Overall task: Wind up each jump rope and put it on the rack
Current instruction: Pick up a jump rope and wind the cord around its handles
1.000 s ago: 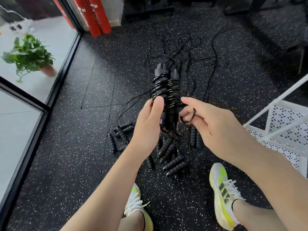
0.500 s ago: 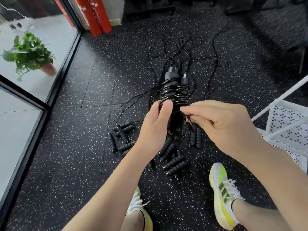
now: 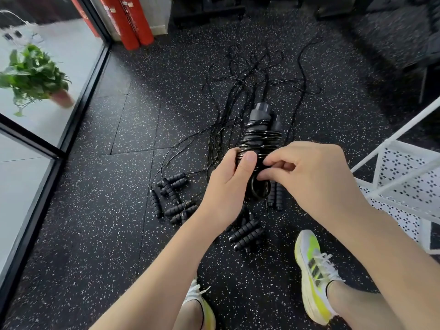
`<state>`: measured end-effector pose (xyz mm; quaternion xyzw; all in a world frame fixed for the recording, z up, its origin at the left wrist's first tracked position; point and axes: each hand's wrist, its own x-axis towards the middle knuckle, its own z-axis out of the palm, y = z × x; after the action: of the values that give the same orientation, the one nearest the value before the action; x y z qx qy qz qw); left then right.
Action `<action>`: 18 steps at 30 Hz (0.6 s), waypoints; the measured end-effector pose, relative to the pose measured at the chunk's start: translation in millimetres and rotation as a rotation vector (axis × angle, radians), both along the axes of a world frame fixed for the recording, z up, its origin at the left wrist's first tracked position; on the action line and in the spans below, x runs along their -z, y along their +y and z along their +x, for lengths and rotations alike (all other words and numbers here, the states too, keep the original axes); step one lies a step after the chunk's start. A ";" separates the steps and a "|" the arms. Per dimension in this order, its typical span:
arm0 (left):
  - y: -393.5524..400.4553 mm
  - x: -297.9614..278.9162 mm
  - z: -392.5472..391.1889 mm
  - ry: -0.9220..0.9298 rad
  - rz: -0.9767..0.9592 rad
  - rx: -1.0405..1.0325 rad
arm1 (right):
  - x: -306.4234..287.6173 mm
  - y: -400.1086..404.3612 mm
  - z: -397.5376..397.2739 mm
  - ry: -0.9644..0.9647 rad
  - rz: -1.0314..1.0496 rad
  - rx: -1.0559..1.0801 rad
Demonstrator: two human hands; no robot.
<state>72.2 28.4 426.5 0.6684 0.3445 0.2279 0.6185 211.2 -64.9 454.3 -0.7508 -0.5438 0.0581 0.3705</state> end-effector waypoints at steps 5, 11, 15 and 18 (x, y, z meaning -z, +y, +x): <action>-3.3 -0.4 1.2 0.021 -0.019 0.021 | 1.6 0.2 3.3 -0.036 -0.039 -0.075; 0.4 -2.5 -1.7 -0.024 -0.065 0.043 | 0.7 -0.7 7.2 0.100 -0.014 -0.192; 3.0 -2.8 -3.1 0.000 -0.071 0.081 | -1.5 -2.3 10.2 0.165 -0.065 -0.235; 1.5 -3.4 -2.9 0.004 -0.063 0.112 | -0.8 -3.8 7.4 0.160 -0.043 -0.192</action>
<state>69.4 29.9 429.9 0.6674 0.3145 0.1808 0.6504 218.6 -68.7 455.1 -0.6959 -0.5806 0.1648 0.3892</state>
